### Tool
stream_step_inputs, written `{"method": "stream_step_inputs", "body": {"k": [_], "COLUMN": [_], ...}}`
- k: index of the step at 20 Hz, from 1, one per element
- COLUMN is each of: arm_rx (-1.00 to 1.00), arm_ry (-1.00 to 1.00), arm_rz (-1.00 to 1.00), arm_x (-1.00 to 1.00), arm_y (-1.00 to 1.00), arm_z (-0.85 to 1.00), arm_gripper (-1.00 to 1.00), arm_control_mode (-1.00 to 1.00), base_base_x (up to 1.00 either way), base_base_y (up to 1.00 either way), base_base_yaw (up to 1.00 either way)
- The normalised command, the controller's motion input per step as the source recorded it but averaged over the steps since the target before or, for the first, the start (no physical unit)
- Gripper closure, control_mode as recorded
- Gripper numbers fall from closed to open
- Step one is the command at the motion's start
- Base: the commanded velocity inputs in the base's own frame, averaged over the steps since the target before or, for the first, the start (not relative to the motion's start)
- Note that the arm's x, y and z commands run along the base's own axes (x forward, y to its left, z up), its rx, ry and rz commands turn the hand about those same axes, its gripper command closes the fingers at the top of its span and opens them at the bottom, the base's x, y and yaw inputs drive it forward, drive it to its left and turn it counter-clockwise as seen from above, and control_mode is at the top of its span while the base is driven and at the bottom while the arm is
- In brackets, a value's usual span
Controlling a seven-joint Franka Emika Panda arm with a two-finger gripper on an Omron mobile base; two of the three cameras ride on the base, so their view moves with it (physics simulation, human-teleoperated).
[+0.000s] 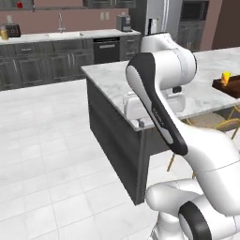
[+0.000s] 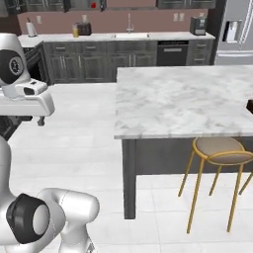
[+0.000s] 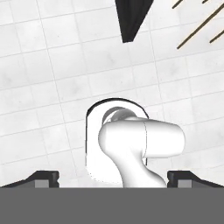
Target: There is a tray on the dining counter. Grab the cup, mug, and pitcher and place them on the tray. The pitcher may be placed next to the tray if it cannot fit the tray.
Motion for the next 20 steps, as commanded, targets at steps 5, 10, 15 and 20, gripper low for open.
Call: {"method": "stream_step_inputs", "body": {"k": [5, 10, 15, 20], "arm_rx": [0.00, 0.00, 0.00, 0.00], "arm_ry": [0.00, 0.00, 0.00, 0.00], "arm_rz": [0.00, 0.00, 0.00, 0.00], "arm_x": [0.00, 0.00, 0.00, 0.00], "arm_y": [0.00, 0.00, 0.00, 0.00], "arm_z": [0.00, 0.00, 0.00, 0.00], "arm_gripper": [-1.00, -1.00, -1.00, -1.00], "arm_control_mode": [1.00, 1.00, 1.00, 1.00], "base_base_x": [0.52, 0.93, 1.00, 1.00], "base_base_y": [1.00, 0.84, 0.68, 0.61], "base_base_yaw": [0.00, 0.00, 0.00, 0.00]}}
